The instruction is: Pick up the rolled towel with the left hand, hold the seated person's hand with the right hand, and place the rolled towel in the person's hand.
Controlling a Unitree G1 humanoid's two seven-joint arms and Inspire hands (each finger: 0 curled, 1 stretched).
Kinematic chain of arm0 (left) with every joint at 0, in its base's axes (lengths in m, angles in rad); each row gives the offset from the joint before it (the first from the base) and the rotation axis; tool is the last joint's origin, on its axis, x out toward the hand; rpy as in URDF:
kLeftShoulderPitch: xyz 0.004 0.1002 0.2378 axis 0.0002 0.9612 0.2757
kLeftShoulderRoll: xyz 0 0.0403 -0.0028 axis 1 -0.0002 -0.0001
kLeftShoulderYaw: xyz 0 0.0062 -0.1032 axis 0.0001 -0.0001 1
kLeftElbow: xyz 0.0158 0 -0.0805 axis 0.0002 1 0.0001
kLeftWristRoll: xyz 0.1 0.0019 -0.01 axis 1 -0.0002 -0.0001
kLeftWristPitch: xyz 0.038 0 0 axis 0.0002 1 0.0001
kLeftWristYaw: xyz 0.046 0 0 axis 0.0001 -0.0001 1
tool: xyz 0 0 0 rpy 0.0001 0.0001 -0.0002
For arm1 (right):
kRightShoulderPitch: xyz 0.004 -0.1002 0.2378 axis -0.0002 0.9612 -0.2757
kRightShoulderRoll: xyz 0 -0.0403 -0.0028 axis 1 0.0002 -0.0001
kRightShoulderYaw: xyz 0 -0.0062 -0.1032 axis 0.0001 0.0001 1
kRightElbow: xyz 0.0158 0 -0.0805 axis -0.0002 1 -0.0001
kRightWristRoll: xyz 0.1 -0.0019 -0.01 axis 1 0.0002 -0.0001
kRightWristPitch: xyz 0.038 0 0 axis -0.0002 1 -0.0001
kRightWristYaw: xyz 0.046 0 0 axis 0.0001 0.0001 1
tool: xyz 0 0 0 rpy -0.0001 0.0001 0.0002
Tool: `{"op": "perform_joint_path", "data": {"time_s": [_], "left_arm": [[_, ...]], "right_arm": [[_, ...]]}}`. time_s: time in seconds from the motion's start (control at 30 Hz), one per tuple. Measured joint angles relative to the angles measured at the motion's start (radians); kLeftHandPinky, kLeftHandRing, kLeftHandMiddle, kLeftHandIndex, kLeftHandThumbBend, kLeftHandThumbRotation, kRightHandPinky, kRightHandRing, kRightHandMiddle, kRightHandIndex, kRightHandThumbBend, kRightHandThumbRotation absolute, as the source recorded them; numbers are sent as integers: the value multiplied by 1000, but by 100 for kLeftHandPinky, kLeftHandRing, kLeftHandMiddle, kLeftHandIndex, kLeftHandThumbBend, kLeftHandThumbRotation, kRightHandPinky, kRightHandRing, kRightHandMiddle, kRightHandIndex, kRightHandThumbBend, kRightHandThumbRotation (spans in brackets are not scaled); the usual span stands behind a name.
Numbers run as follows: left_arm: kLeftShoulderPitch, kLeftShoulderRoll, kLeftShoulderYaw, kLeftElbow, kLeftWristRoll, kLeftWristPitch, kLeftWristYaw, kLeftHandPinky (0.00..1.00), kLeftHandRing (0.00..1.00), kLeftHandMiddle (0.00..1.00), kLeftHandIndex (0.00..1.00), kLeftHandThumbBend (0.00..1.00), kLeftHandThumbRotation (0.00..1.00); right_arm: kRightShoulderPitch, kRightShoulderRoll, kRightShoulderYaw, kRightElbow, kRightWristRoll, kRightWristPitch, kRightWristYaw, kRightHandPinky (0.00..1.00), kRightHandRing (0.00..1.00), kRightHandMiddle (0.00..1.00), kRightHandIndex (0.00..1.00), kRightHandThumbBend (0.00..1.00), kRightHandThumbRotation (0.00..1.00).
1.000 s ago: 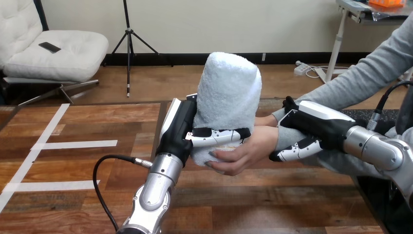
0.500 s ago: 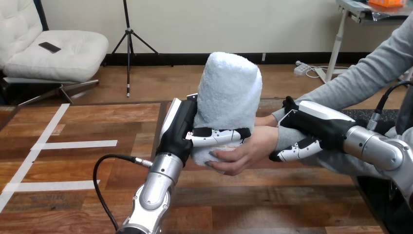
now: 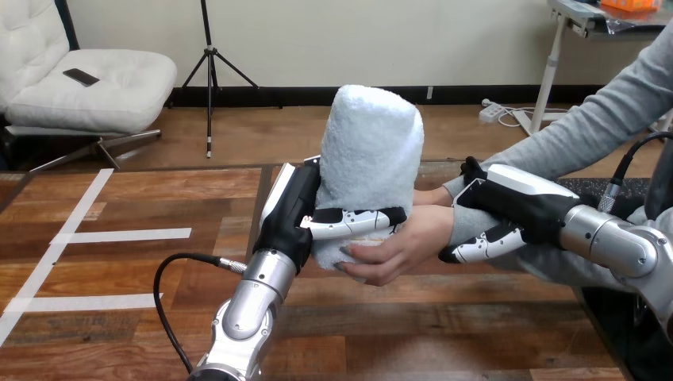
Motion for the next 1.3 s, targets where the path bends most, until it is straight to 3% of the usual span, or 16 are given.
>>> {"op": "perform_joint_path", "data": {"time_s": [0.13,0.43,0.73,1.3], "left_arm": [[0,1,7,0,-6,5,-21,64,77,80,79,98,54],[0,2,11,0,-4,7,-40,83,91,91,90,100,75],[-1,3,11,0,0,8,-40,93,96,95,94,100,94],[0,1,14,-3,-5,7,-30,96,96,94,93,100,100]], "right_arm": [[0,0,0,0,0,0,0,27,31,37,40,61,36],[0,0,0,0,0,0,0,27,31,37,40,61,35],[0,0,0,0,0,0,0,28,32,37,40,61,36],[0,0,0,0,0,0,0,27,31,37,40,61,36]]}}
